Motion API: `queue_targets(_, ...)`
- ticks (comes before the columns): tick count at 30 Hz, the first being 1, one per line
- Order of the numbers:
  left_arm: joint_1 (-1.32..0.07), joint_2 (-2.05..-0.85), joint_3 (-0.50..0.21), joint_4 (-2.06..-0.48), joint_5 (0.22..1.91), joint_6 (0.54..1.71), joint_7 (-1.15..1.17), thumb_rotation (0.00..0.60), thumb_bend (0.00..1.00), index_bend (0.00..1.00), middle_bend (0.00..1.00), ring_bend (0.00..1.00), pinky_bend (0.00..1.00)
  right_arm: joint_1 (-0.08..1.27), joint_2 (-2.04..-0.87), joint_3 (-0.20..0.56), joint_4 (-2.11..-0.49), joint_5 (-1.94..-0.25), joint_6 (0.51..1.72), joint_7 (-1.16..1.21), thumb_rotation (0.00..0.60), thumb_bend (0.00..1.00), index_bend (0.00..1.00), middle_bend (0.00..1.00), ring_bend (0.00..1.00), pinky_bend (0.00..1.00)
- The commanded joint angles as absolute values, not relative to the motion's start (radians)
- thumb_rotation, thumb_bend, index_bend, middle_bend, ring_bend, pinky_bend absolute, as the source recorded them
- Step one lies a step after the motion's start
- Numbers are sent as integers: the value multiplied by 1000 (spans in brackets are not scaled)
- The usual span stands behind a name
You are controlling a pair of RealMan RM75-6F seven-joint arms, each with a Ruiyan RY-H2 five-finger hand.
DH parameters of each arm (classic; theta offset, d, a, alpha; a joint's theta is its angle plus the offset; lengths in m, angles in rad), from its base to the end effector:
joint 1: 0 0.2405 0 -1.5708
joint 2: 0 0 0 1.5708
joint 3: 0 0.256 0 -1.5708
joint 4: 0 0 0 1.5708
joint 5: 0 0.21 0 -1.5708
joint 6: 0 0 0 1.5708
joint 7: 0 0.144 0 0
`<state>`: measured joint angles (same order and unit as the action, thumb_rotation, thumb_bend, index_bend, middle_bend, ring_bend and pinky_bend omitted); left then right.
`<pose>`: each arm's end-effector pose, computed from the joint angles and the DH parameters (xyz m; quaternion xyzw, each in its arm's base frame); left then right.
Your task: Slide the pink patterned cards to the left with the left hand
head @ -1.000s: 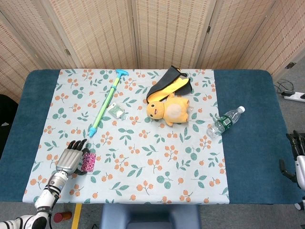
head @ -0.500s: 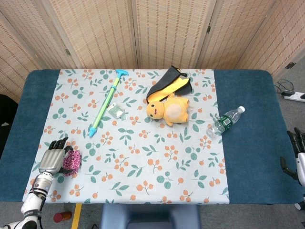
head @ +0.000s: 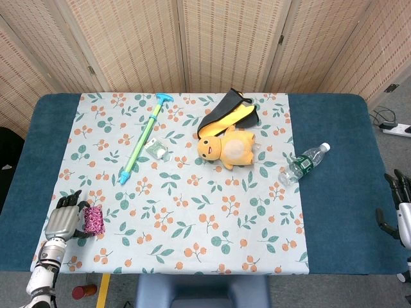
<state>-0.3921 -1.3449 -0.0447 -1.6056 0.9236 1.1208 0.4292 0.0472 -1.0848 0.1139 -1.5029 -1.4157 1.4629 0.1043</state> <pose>-0.3041 0.2509 0.0498 -0.6380 -0.4889 -0.2076 0.5575 -0.3474 -0.1825 0.1954 0.5507 -0.3904 0.3718 0.6372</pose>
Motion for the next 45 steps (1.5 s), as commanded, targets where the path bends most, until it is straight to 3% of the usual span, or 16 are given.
queue_targets(1, -394, -1359, -53, -1613, 905, 1130, 444, 586, 186, 323, 0, 0, 0, 46, -1085, 114, -1501, -1413, 1463, 106, 600, 477, 0, 0, 0, 0)
queue_targets(32, -390, -1388, -55, -1591, 852, 1131, 476, 572, 193, 324, 0, 0, 0, 50, -1089, 110, -1504, -1407, 1454, 97, 600, 477, 0, 0, 0, 0)
queue_targets(45, -392, -1386, -54, -1598, 856, 1129, 479, 552, 193, 279, 0, 0, 0, 48, -1089, 109, -1504, -1405, 1455, 97, 600, 477, 0, 0, 0, 0)
